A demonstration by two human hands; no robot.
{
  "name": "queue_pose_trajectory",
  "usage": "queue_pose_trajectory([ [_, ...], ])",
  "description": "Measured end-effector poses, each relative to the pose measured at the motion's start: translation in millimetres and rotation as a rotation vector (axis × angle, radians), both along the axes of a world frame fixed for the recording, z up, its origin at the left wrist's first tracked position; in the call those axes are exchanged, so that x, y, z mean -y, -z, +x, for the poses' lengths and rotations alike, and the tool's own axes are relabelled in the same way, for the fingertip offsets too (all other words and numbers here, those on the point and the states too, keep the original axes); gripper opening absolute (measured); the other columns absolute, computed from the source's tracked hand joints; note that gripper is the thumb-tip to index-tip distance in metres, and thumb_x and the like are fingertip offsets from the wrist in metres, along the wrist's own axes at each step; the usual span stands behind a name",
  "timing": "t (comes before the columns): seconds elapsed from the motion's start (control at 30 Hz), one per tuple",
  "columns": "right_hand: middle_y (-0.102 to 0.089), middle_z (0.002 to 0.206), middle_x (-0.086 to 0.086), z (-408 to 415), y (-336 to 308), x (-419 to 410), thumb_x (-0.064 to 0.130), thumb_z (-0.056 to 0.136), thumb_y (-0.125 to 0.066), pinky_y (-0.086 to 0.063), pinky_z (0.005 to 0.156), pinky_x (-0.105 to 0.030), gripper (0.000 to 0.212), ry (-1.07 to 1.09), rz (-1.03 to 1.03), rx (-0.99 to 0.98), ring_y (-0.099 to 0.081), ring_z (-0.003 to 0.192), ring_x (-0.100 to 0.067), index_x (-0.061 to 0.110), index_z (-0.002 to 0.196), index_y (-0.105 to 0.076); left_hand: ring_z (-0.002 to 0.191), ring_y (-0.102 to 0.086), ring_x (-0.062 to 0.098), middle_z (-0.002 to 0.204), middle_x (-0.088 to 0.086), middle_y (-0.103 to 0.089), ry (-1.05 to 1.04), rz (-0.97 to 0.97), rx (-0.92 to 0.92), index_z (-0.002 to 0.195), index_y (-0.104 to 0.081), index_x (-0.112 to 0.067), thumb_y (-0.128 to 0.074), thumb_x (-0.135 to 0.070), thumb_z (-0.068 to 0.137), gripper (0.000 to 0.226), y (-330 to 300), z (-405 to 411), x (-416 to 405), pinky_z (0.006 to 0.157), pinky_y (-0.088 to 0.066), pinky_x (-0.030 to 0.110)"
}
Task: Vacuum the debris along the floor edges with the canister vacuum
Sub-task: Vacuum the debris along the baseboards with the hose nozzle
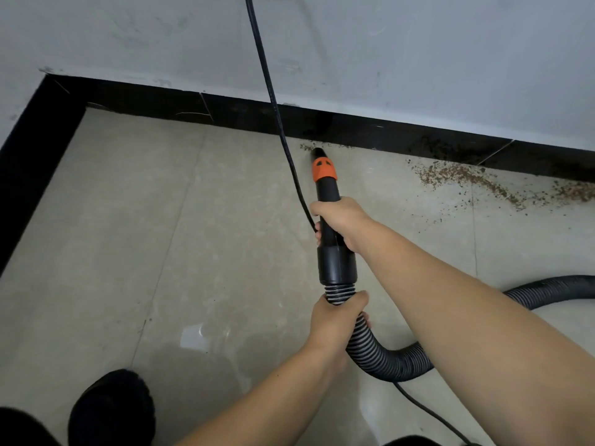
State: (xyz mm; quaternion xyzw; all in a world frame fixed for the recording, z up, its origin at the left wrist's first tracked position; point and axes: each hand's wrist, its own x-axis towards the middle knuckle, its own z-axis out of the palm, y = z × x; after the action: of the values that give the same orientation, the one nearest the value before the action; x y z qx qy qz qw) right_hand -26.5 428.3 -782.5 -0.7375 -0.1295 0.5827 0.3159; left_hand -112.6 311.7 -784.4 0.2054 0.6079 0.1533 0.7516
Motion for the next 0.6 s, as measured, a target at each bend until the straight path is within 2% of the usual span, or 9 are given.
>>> queue_pose_trajectory([
  [0.07,-0.051,0.058,-0.009,-10.7,-0.7,-7.5,0.007,0.082,-0.059,-0.048,0.043,-0.024,0.01,-0.027,0.008,-0.017,-0.049,0.04,-0.018,0.008,0.079,-0.049,0.045,-0.054,0.016,0.051,0.003,-0.057,-0.026,0.001,-0.003,0.076,-0.053,-0.012,-0.064,-0.01,0.081,0.013,-2.3,-7.2,-4.3,0.054,-0.047,0.024],
  [0.2,-0.052,0.059,-0.01,-23.0,-1.9,-25.1,0.007,0.082,-0.059,-0.048,0.045,-0.027,0.011,-0.034,0.028,-0.038,-0.051,0.042,-0.02,0.007,0.079,-0.048,0.05,-0.053,0.019,0.056,0.007,-0.056,-0.038,0.039,-0.012,0.078,-0.052,-0.01,-0.064,-0.011,0.083,0.013,-4.2,-19.5,-20.9,0.056,-0.047,0.027],
  [0.37,-0.052,0.06,-0.009,-24.5,-1.0,-32.5,0.007,0.083,-0.059,-0.049,0.047,-0.026,0.013,0.042,0.046,-0.042,-0.05,0.041,-0.018,0.009,0.079,-0.047,0.046,-0.053,0.015,0.059,0.008,-0.056,0.026,0.06,-0.031,0.075,-0.052,-0.011,-0.064,-0.012,0.084,0.015,-4.3,-29.3,-35.4,0.044,-0.045,0.019],
  [0.5,-0.052,0.058,-0.007,-8.8,0.3,-26.2,0.007,0.082,-0.058,-0.048,0.047,-0.025,0.011,0.142,0.036,-0.022,-0.05,0.04,-0.017,0.009,0.081,-0.047,0.051,-0.051,0.017,0.068,0.012,-0.055,0.109,0.055,-0.031,0.077,-0.052,-0.013,-0.064,-0.013,0.084,0.014,-2.5,-25.6,-38.0,0.044,-0.044,0.019],
  [0.6,-0.053,0.059,-0.007,3.6,1.7,-18.1,0.008,0.082,-0.059,-0.049,0.049,-0.027,0.011,0.185,0.03,-0.014,-0.051,0.04,-0.018,0.009,0.083,-0.048,0.054,-0.051,0.019,0.07,0.013,-0.055,0.161,0.05,-0.031,0.075,-0.051,-0.014,-0.064,-0.013,0.083,0.015,-2.0,-17.4,-34.5,0.051,-0.045,0.023],
])
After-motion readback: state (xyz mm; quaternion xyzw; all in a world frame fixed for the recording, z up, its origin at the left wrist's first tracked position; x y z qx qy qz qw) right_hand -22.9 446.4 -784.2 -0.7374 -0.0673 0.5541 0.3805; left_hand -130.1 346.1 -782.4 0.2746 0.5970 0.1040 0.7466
